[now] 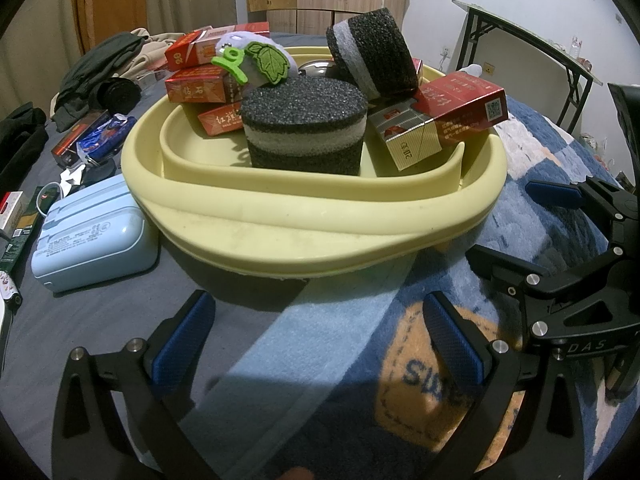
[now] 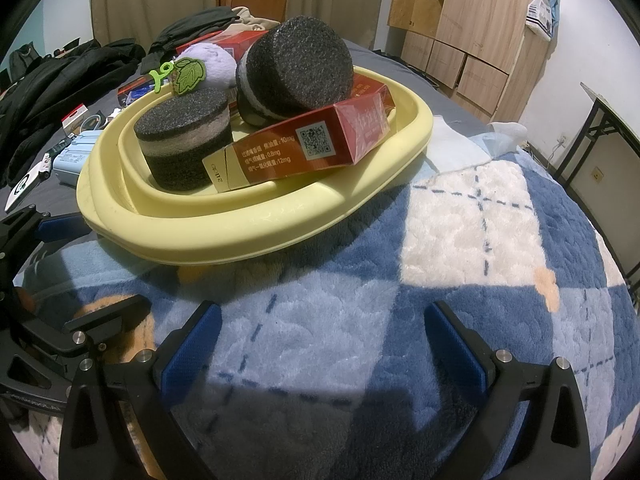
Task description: Organize rigid objects
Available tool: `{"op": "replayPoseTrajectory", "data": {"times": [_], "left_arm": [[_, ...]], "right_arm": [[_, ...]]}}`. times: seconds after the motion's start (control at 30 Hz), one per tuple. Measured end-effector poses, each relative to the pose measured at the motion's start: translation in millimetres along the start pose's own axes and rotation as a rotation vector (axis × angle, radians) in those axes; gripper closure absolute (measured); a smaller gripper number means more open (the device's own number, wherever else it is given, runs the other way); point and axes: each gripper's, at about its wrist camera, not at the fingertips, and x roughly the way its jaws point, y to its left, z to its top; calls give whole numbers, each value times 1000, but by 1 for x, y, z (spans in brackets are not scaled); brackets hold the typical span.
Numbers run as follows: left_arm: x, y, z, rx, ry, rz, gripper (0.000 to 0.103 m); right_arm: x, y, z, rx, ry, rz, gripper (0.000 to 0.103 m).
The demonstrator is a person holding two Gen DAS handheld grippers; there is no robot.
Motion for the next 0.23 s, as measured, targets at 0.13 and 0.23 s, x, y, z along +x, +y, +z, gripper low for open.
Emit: {"op": "replayPoseTrajectory", "data": {"times": [0.13,0.23], "left_arm": [[0,0,0,1,-2,1,0],[-1,-1,0,2,-3,3,0]], "right_arm": [[0,0,0,0,0,0,0],[0,0,0,0,0,0,0]]}}
